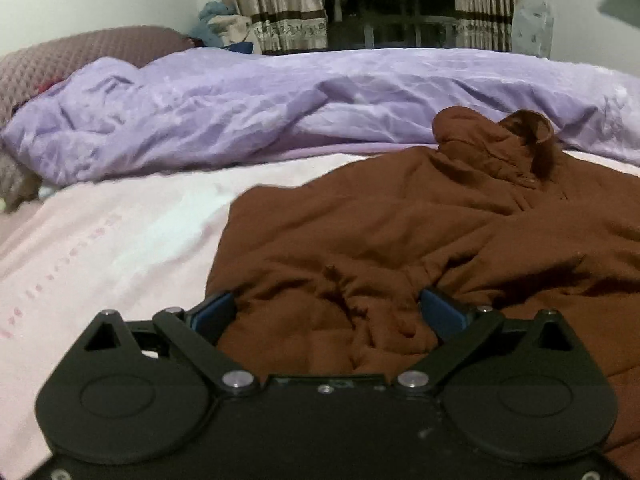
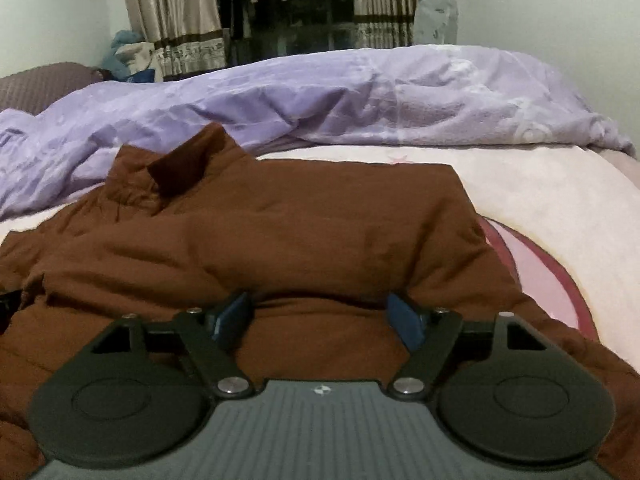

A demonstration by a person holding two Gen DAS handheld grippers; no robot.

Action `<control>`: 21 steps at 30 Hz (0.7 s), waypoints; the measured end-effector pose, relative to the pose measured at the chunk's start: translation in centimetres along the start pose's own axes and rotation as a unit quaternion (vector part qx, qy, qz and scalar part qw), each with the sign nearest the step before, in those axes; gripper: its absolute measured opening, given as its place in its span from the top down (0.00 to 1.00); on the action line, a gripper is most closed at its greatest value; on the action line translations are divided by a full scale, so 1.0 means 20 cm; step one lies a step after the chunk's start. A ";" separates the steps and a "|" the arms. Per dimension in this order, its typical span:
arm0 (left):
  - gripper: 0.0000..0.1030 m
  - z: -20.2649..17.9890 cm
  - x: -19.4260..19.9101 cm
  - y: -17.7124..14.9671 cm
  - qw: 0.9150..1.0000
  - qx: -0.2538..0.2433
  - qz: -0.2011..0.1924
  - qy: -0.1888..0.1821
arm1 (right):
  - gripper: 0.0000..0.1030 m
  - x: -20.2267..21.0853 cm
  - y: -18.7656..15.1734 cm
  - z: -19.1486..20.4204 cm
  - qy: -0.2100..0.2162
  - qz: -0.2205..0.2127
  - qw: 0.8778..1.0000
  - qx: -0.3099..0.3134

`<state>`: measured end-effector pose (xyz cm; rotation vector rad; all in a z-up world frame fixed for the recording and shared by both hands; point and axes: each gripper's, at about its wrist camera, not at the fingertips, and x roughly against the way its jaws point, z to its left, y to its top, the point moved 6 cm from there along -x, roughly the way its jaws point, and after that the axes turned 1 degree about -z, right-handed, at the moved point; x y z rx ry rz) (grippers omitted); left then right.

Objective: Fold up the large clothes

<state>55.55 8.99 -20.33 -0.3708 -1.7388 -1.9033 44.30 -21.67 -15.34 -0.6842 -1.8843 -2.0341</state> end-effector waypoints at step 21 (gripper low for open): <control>0.01 0.28 0.46 -0.30 0.997 -0.043 0.053 0.034 | 0.54 0.47 -0.26 -0.17 -0.023 0.048 0.998 0.019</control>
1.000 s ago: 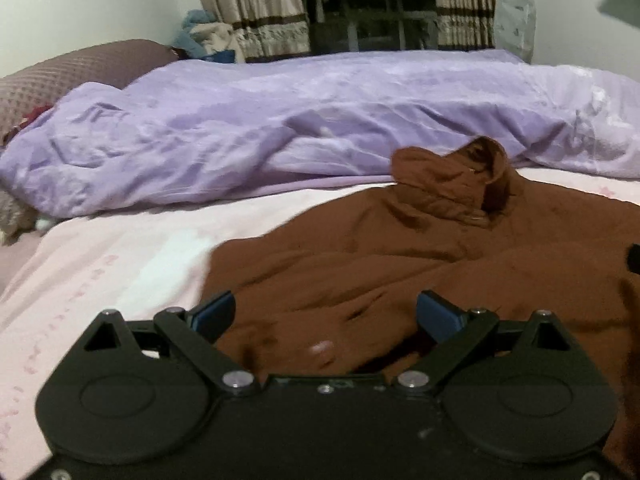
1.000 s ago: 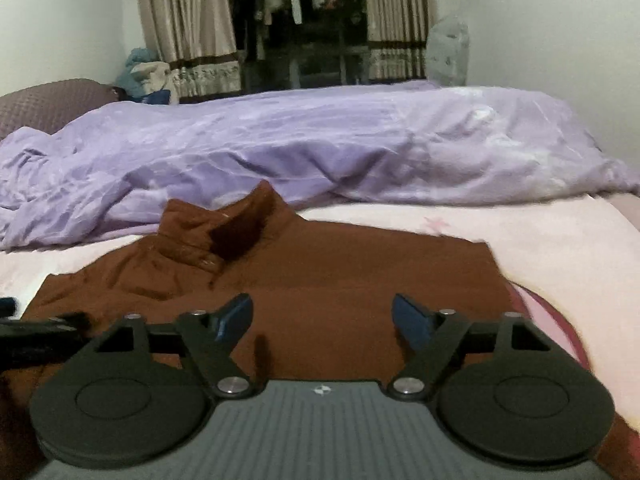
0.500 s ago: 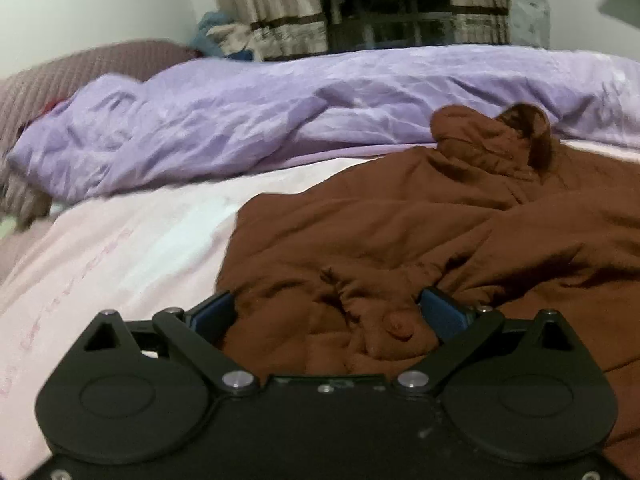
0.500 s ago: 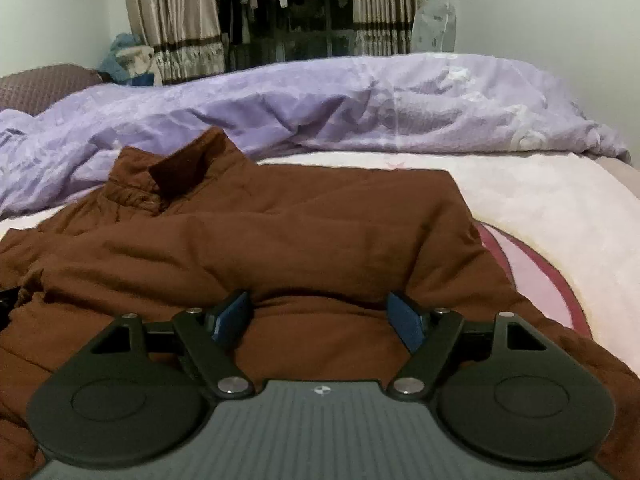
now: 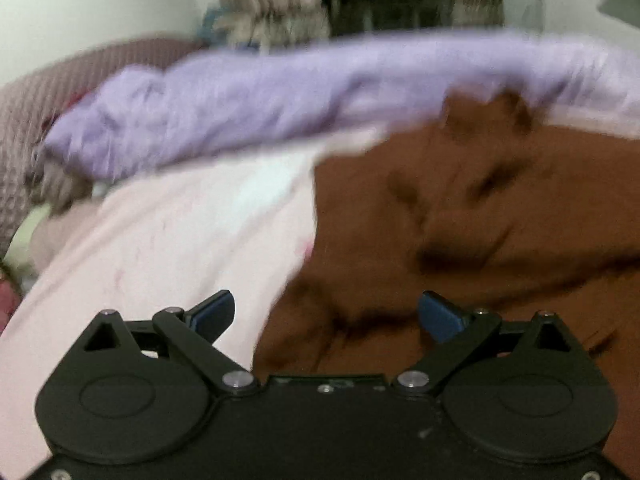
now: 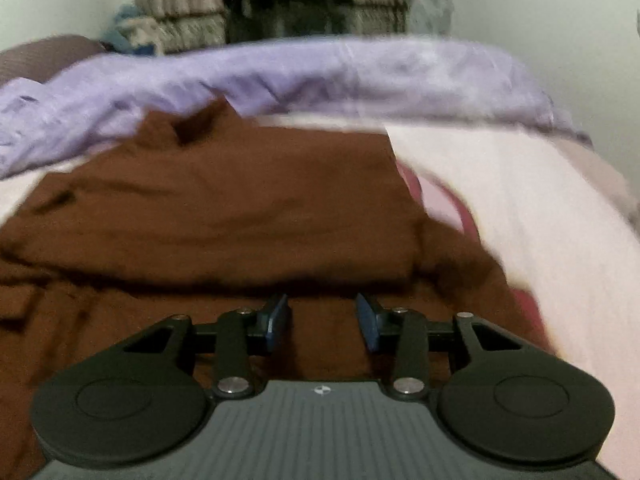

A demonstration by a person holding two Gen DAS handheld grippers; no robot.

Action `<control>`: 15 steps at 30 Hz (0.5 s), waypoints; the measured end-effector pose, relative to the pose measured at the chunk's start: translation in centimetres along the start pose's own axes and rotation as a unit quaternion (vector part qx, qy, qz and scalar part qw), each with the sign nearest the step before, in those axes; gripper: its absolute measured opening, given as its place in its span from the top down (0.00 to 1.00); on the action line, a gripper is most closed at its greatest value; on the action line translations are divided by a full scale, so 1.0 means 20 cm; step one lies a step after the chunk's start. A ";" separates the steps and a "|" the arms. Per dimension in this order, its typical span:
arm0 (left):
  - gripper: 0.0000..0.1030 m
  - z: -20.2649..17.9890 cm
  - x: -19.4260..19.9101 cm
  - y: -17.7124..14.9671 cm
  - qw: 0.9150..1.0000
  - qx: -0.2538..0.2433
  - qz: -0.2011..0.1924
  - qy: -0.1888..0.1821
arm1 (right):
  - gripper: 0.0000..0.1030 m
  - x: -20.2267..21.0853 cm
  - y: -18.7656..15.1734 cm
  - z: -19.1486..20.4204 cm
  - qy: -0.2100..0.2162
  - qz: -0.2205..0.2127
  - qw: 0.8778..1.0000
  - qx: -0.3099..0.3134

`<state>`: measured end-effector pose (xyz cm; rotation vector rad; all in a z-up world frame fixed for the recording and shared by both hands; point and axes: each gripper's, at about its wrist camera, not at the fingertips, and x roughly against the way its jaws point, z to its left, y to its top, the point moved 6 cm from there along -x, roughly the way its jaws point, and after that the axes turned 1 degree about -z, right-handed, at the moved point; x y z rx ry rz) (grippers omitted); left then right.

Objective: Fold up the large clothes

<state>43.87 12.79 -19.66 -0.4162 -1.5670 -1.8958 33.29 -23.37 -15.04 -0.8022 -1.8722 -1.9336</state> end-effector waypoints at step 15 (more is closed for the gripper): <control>0.02 0.22 0.28 -0.08 0.999 0.034 -0.001 -0.018 | 0.15 0.25 -0.05 -0.08 -0.002 -0.022 1.000 0.000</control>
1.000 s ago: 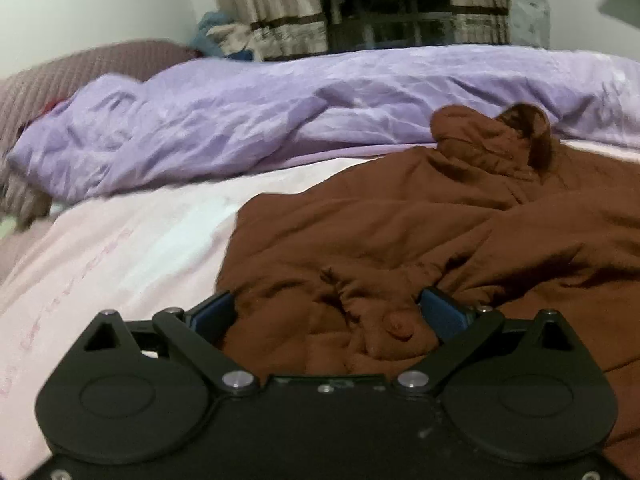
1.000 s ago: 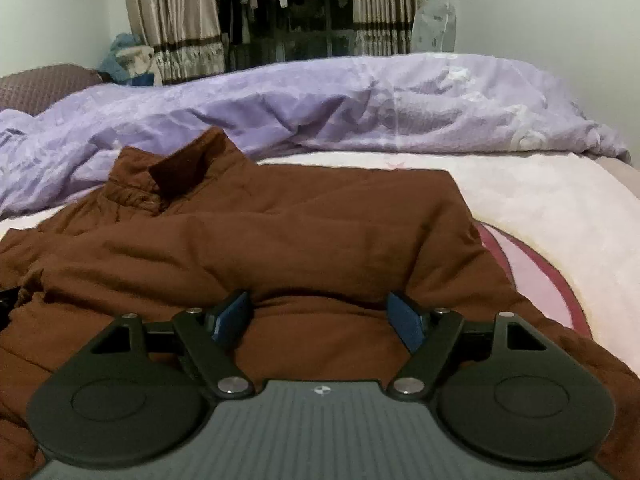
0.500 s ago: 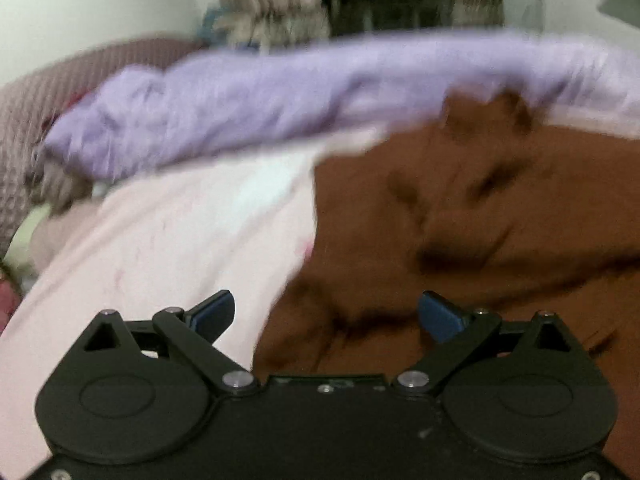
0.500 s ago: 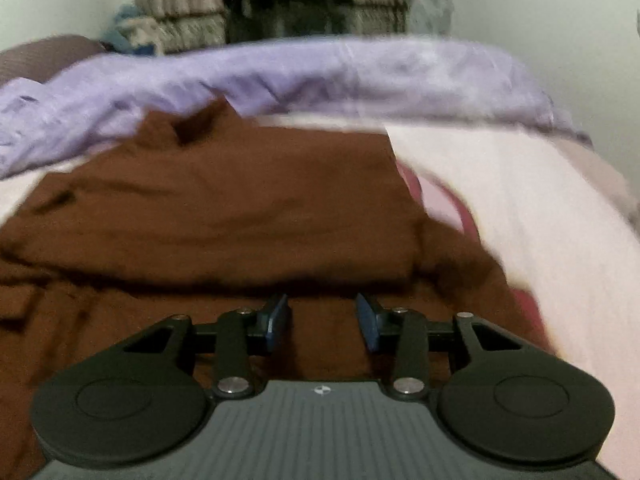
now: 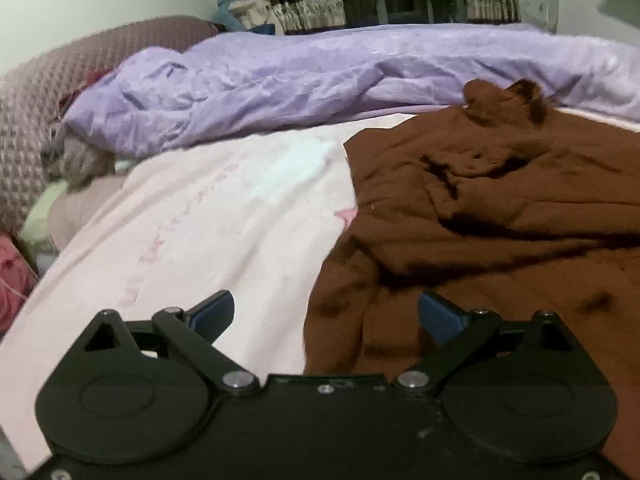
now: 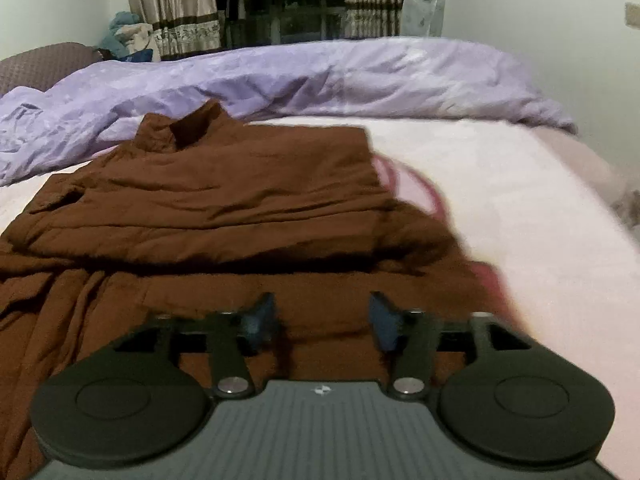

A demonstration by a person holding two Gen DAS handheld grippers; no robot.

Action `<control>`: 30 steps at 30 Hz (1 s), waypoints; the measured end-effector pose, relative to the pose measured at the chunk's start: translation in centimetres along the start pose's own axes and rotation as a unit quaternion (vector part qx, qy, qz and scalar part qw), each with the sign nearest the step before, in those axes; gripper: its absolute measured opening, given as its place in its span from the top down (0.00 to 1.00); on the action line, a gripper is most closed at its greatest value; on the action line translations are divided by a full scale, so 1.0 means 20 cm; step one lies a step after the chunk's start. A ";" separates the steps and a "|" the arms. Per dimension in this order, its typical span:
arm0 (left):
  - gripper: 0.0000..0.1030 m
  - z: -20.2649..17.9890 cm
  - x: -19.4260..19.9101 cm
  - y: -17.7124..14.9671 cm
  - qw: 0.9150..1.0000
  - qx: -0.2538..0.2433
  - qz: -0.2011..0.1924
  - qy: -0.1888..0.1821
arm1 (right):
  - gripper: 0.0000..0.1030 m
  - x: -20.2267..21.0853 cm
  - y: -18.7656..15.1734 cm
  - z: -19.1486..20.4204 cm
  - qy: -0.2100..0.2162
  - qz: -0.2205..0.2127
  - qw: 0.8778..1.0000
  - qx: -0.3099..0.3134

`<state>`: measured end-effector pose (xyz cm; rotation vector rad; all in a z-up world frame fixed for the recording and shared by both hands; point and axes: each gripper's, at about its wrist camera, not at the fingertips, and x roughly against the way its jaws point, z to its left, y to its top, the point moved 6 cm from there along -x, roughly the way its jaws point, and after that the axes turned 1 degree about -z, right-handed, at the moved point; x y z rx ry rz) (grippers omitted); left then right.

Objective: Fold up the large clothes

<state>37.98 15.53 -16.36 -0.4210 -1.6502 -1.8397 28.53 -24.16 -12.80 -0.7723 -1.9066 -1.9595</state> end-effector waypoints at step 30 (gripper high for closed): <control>0.90 0.11 0.36 -0.33 0.993 0.036 0.052 -0.099 | 0.94 0.33 -0.30 -0.45 -0.014 0.009 0.993 -0.117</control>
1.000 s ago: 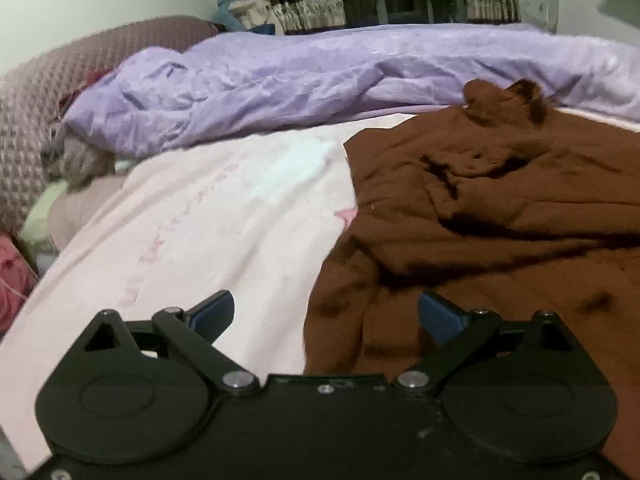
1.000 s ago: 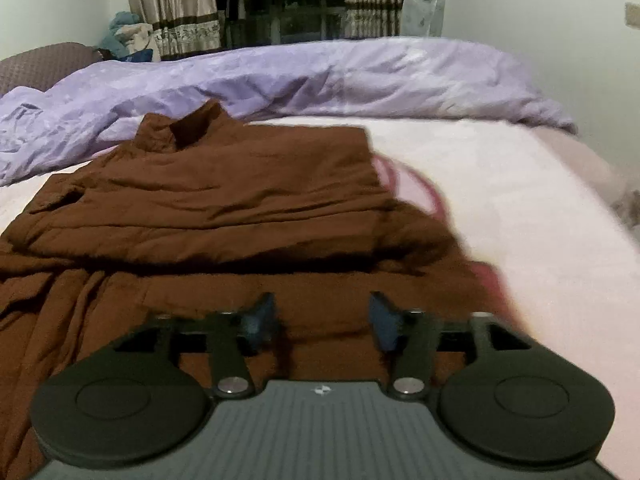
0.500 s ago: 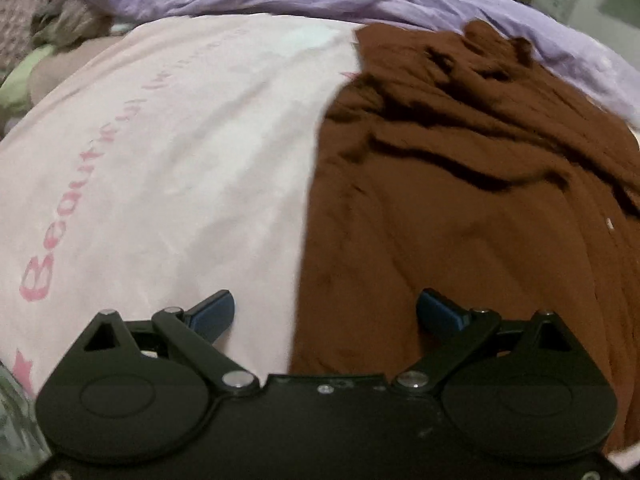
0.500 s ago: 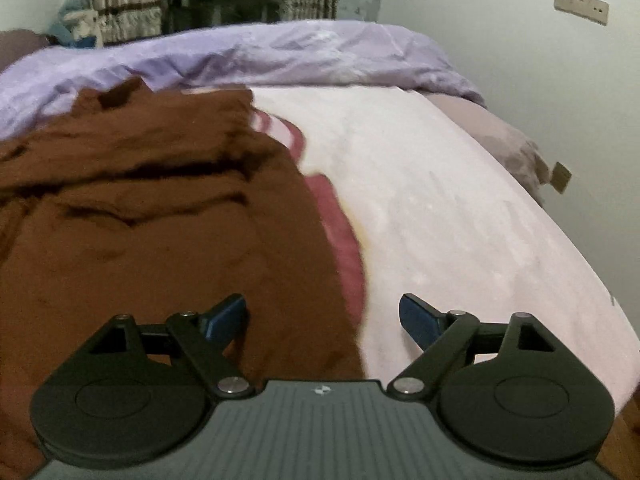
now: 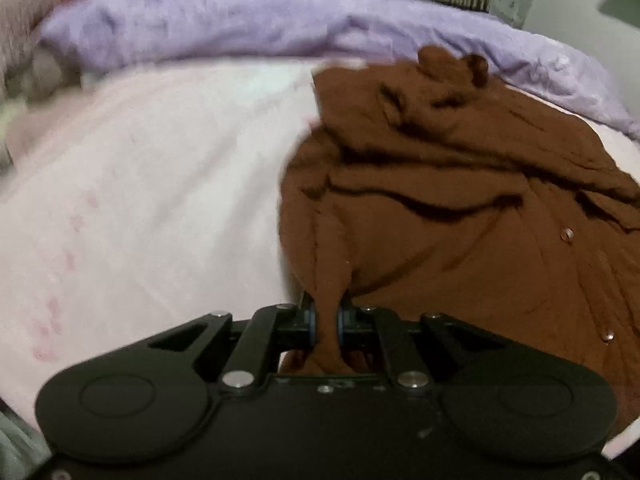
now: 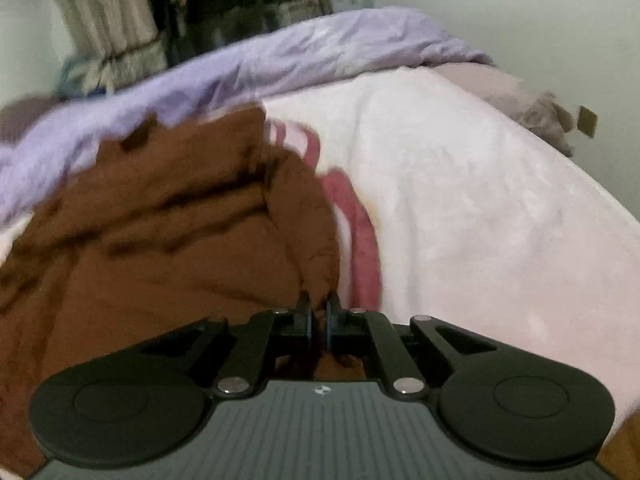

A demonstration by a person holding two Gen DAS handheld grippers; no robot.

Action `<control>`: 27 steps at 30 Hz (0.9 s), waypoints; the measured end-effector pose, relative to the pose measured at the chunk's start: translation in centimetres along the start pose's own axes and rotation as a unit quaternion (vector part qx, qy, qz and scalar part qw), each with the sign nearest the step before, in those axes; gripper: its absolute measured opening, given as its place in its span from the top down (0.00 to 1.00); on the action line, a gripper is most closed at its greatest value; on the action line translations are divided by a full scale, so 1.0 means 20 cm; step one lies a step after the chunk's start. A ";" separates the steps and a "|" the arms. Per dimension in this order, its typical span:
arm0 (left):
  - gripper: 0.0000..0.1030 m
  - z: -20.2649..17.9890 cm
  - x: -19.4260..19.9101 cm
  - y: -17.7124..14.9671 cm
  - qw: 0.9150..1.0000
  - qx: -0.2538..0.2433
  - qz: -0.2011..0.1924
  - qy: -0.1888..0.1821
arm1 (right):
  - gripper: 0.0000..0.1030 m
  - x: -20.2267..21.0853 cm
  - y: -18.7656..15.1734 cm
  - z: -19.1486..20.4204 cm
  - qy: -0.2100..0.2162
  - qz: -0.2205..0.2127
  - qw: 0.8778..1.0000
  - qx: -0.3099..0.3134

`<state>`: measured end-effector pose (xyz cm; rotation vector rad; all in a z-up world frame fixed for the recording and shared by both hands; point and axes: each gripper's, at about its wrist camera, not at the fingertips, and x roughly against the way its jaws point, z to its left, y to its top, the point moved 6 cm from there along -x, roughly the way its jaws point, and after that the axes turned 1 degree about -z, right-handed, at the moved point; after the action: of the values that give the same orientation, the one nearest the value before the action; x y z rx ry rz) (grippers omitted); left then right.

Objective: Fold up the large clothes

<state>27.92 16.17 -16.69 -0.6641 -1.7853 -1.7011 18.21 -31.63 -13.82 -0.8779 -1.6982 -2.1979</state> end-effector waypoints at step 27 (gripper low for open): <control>0.33 0.28 0.06 -0.30 0.996 0.024 0.088 -0.022 | 0.18 0.14 -0.24 0.03 -0.024 0.042 0.998 0.036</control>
<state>22.37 21.35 -20.16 -0.8176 -1.7365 -1.5324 13.64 -29.15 -15.89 -0.9731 -1.7181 -2.0632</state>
